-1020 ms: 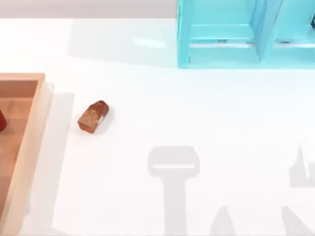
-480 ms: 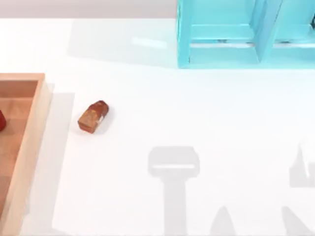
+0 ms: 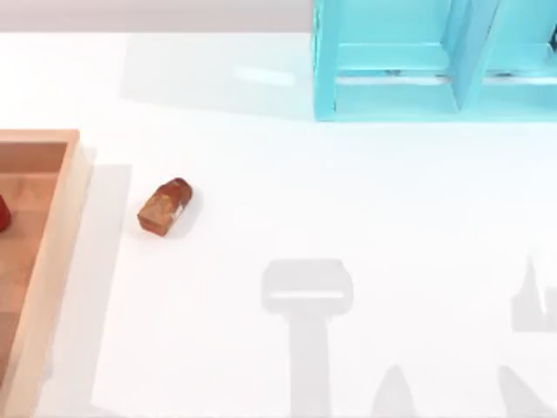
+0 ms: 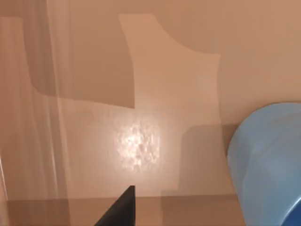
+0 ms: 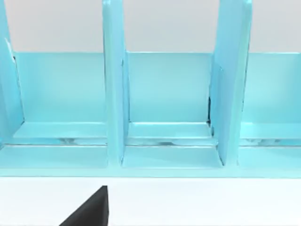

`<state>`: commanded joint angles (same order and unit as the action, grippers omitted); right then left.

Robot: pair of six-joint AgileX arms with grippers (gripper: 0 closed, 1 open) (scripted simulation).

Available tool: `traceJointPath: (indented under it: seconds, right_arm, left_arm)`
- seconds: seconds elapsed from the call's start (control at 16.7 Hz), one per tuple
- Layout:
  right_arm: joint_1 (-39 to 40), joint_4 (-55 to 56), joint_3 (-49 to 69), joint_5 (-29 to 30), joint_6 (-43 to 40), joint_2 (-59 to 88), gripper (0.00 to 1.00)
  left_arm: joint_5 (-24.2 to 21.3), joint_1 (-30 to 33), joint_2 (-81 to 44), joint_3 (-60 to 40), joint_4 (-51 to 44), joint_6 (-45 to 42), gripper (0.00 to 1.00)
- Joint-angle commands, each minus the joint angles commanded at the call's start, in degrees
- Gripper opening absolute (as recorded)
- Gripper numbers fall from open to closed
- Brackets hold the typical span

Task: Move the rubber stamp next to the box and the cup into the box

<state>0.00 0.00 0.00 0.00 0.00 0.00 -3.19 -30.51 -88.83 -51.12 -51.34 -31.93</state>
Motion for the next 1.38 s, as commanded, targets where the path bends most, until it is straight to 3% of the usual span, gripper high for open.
traceJointPath:
  seconds: [0.54, 0.9, 1.14, 1.38]
  right_arm:
    - [0.0, 0.0, 0.0, 0.0, 0.0, 0.0, 1.0]
    - [0.0, 0.0, 0.0, 0.0, 0.0, 0.0, 1.0]
    - [0.0, 0.0, 0.0, 0.0, 0.0, 0.0, 1.0]
    - [0.0, 0.0, 0.0, 0.0, 0.0, 0.0, 1.0]
  left_arm:
    - [0.5, -0.3, 0.9, -0.9, -0.6, 0.3, 1.0]
    - [6.7, -0.4, 9.0, -14.6, -11.6, -1.2, 1.0]
    - [2.9, 0.5, 7.8, -20.2, -19.4, 0.6, 1.0]
    - [0.0, 0.3, 4.8, -19.0, -23.5, 0.4, 1.0]
